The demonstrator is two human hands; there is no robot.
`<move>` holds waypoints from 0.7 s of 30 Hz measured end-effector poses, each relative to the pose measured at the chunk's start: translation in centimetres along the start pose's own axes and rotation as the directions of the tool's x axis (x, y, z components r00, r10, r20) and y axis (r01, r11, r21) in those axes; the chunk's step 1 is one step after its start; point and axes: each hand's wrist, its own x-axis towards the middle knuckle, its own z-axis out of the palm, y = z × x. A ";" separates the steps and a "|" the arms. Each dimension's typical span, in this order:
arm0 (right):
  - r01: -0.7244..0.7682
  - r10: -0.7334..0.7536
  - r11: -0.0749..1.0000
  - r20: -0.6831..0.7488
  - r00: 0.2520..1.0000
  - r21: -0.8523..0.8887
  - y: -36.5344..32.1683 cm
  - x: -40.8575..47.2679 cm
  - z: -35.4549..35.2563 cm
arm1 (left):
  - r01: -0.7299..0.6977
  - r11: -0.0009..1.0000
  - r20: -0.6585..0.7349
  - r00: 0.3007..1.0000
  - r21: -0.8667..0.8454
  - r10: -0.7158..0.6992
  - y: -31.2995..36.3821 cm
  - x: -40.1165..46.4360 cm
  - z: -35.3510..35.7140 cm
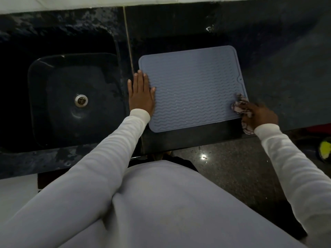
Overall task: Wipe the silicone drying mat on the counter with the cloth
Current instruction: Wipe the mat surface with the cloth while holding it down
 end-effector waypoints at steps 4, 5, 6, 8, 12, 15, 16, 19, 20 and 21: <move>-0.069 0.069 0.997 -0.008 0.998 0.015 -1.1 0.1 -1.2 | 0.003 1.000 -0.004 1.000 -0.004 -0.003 0.1 -0.1 -0.1; -0.060 0.061 0.998 -0.026 0.998 0.032 -2.2 0.1 -1.3 | 0.003 1.000 -0.004 1.000 0.003 -0.003 0.2 -0.1 -0.1; -0.031 0.034 0.998 -0.052 0.998 0.063 -3.6 0.0 -1.4 | 0.004 1.000 -0.003 1.000 0.010 -0.004 0.2 -0.1 -0.1; 0.087 -0.076 0.988 -0.092 0.993 0.127 -6.9 -0.7 -1.3 | 0.003 1.000 -0.002 1.000 0.013 -0.003 0.2 -0.1 -0.1; 0.416 -0.376 0.883 -0.203 0.904 0.219 -16.7 -2.4 1.3 | -0.002 1.000 -0.001 1.000 0.003 0.002 0.2 0.1 0.0; 0.554 -0.538 0.829 -0.154 0.829 0.081 -22.7 -3.2 5.7 | 0.002 1.000 -0.005 1.000 0.017 -0.002 0.1 0.2 0.2; 0.525 -0.516 0.850 -0.141 0.845 0.042 -23.4 -3.4 6.8 | 0.001 1.000 -0.006 1.000 0.020 -0.001 0.1 0.2 0.2; 0.479 -0.475 0.878 -0.141 0.869 -0.006 -22.5 -4.0 8.0 | 0.000 1.000 -0.017 1.000 0.012 0.000 0.0 0.0 0.3; 0.491 -0.488 0.871 -0.172 0.855 -0.030 -21.8 -3.9 7.6 | -0.003 1.000 -0.022 1.000 0.011 0.003 0.0 0.0 0.3; 0.503 -0.505 0.862 -0.182 0.844 -0.062 -21.0 -3.8 7.3 | -0.005 1.000 -0.018 1.000 0.007 0.005 -0.1 0.0 0.2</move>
